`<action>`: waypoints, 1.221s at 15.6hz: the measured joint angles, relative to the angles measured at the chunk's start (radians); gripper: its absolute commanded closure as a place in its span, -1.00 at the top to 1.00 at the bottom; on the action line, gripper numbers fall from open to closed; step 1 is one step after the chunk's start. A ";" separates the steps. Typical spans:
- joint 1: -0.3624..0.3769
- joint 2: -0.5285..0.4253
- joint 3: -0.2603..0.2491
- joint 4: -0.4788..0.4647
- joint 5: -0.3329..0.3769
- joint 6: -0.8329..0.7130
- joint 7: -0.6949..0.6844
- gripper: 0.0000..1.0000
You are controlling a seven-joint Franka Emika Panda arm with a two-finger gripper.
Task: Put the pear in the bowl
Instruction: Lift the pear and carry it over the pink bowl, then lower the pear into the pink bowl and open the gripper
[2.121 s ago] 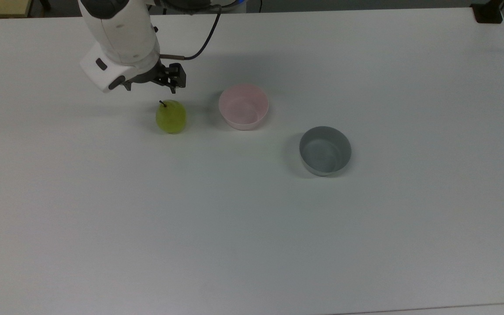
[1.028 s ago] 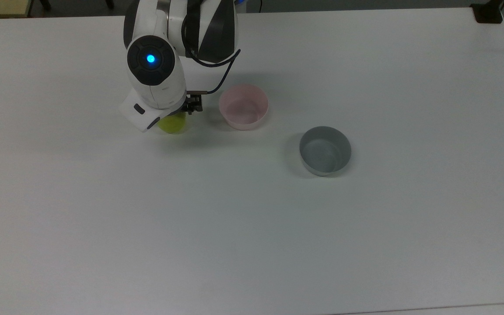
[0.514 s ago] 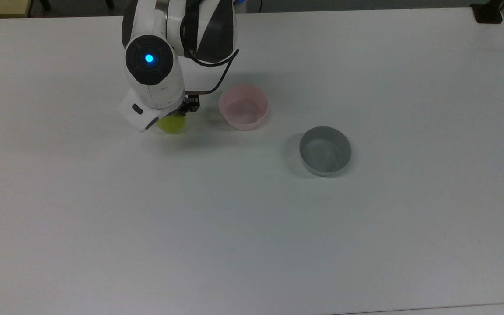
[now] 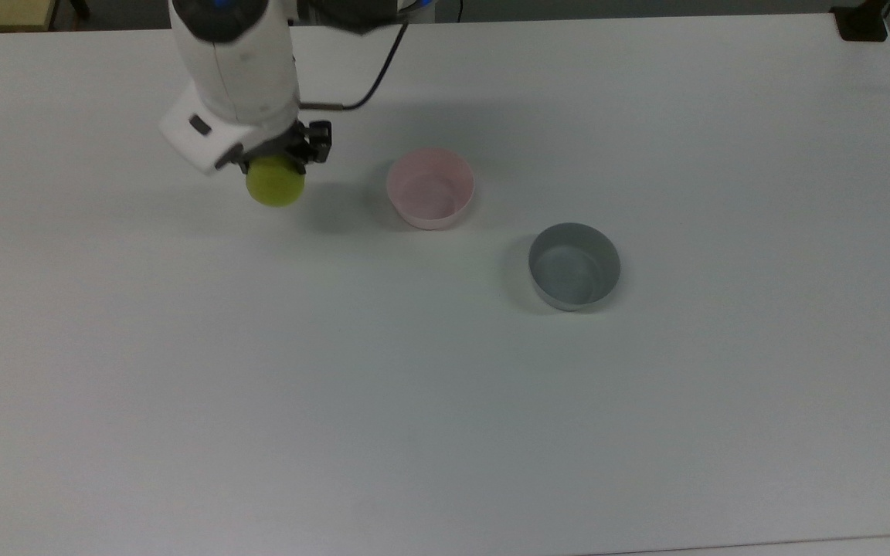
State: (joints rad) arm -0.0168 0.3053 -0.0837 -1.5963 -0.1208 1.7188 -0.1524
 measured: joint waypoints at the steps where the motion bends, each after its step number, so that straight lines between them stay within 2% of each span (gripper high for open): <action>1: -0.005 -0.020 0.000 0.012 0.000 -0.007 0.000 -0.07; 6: -0.019 -0.055 0.000 0.073 0.002 -0.075 0.000 -0.06; 10: -0.005 -0.054 0.016 0.074 0.031 -0.105 0.000 -0.06; 12: 0.039 -0.055 0.023 0.076 0.043 -0.128 0.003 -0.06; 14: 0.117 -0.056 0.026 0.077 0.045 -0.150 0.030 -0.06; 19: 0.222 -0.051 0.028 0.068 0.045 -0.155 0.075 0.02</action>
State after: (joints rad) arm 0.2052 0.2548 -0.0557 -1.5279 -0.0755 1.5634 -0.0769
